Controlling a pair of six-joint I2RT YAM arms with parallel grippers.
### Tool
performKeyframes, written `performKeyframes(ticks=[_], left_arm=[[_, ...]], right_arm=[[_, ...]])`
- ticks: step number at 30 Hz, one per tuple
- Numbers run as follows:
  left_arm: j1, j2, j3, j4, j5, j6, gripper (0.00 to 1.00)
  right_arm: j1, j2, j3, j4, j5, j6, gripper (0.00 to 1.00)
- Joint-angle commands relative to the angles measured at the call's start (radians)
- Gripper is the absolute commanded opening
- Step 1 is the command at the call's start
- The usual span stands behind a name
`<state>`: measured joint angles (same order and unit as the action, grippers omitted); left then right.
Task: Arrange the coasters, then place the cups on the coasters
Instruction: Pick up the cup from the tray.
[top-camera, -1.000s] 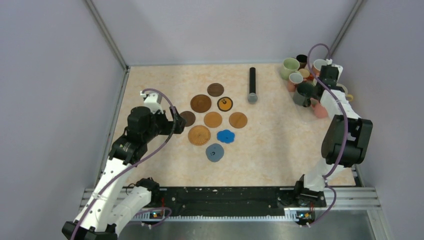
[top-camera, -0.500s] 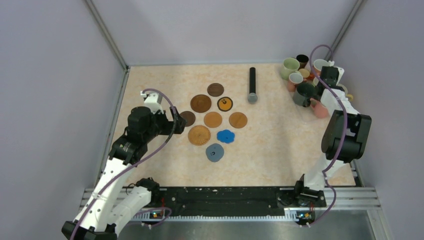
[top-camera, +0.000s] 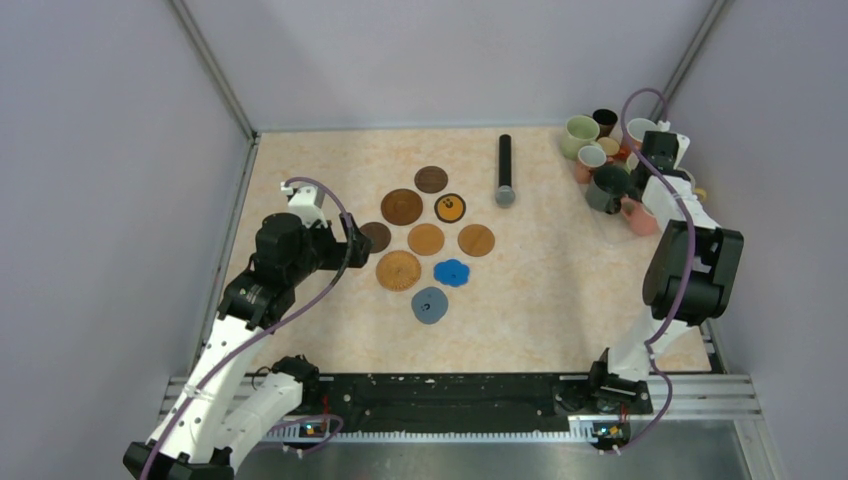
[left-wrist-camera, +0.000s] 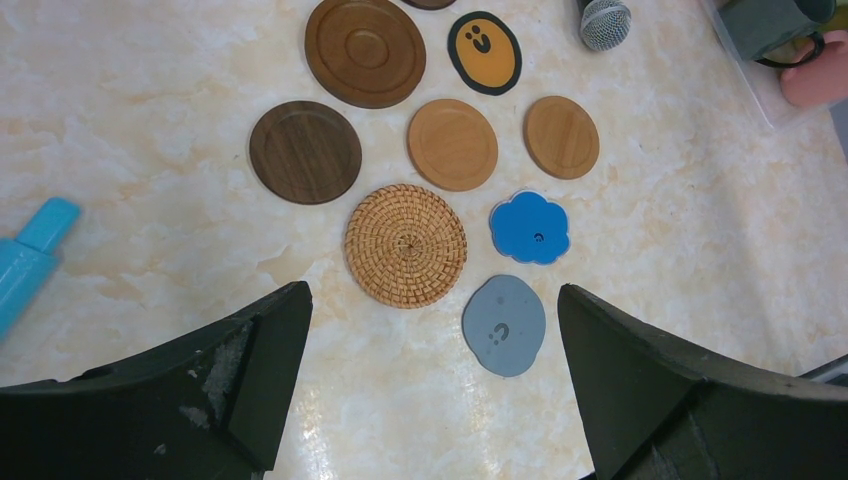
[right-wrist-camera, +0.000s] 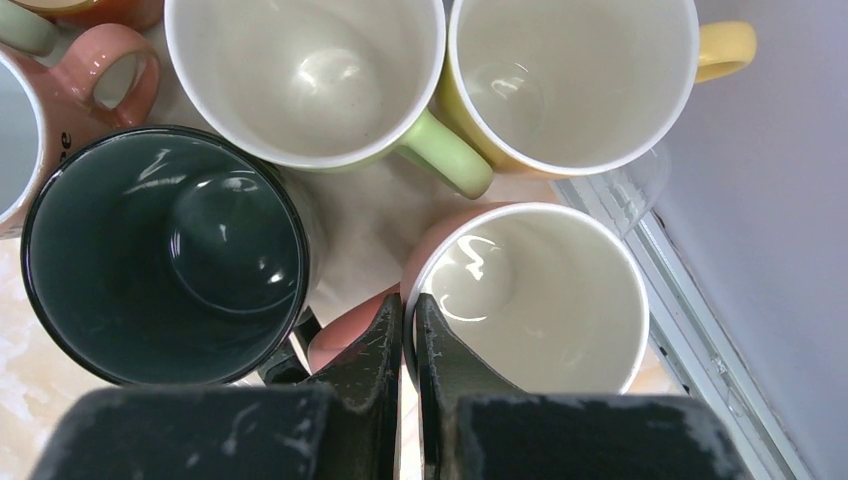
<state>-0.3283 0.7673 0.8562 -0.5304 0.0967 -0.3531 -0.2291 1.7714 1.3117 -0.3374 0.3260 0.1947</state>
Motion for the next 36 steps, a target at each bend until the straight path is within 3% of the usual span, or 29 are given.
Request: performKeyframes(ticks=[1, 23, 30, 36], left_arm=[[-0.003, -0.016, 0.001, 0.036, -0.004, 0.000, 0.99], [-0.003, -0.006, 0.001, 0.034, -0.006, -0.003, 0.99], [-0.003, -0.009, 0.001, 0.034, -0.012, -0.004, 0.99], [-0.003, -0.013, 0.005, 0.026, -0.021, -0.004, 0.99]], right_arm=[[-0.012, -0.074, 0.057, -0.031, 0.067, -0.001, 0.00], [0.033, -0.254, 0.113, -0.118, 0.093, -0.049, 0.00], [0.127, -0.370, 0.110, -0.147, 0.021, -0.099, 0.00], [0.294, -0.471, 0.033, -0.143, -0.055, -0.169, 0.00]])
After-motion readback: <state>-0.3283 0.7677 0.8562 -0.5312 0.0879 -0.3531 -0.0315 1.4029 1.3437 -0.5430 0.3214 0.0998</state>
